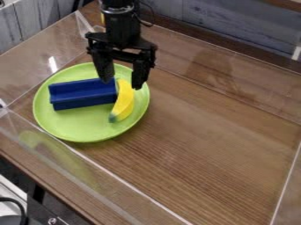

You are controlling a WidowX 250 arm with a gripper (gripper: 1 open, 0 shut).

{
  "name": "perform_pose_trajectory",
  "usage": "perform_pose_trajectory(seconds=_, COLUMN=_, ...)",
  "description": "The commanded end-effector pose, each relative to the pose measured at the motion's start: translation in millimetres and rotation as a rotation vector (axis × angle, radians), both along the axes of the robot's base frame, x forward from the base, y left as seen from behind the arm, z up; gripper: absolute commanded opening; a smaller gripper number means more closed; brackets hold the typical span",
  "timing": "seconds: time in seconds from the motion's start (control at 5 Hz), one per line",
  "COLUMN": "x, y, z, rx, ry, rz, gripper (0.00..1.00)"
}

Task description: Remove the banana from inside the green plate and put it on the table

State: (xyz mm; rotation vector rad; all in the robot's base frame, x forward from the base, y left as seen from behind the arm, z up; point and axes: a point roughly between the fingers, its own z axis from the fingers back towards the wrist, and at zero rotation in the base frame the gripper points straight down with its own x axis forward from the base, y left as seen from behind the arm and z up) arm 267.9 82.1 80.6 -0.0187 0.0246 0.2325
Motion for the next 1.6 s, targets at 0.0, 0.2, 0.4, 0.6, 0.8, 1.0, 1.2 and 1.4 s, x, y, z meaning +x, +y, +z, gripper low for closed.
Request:
perform_pose_trajectory(seconds=0.0, x=3.7, y=5.1, z=3.7, rx=-0.007, ry=-0.022, rz=0.032, gripper=1.00)
perform_pose_trajectory(seconds=0.2, x=5.1, y=7.4, z=1.7, rx=-0.012, ry=-0.017, rz=0.044, gripper=1.00)
perform_pose_trajectory(seconds=0.4, x=6.9, y=9.4, z=1.1, rx=-0.019, ry=-0.016, rz=0.053, gripper=1.00)
perform_pose_trajectory(seconds=0.6, x=8.0, y=10.9, z=0.8, rx=-0.024, ry=-0.012, rz=0.058, gripper=1.00)
perform_pose_trajectory(seconds=0.8, x=9.1, y=11.6, z=1.0, rx=-0.031, ry=-0.010, rz=0.062, gripper=1.00)
perform_pose_trajectory(seconds=1.0, x=9.8, y=12.7, z=0.8, rx=-0.038, ry=-0.007, rz=0.065, gripper=1.00)
perform_pose_trajectory(seconds=1.2, x=10.6, y=13.5, z=1.1, rx=-0.043, ry=-0.006, rz=0.067, gripper=1.00)
perform_pose_trajectory(seconds=1.4, x=11.1, y=14.2, z=1.3, rx=-0.051, ry=-0.005, rz=0.072, gripper=1.00)
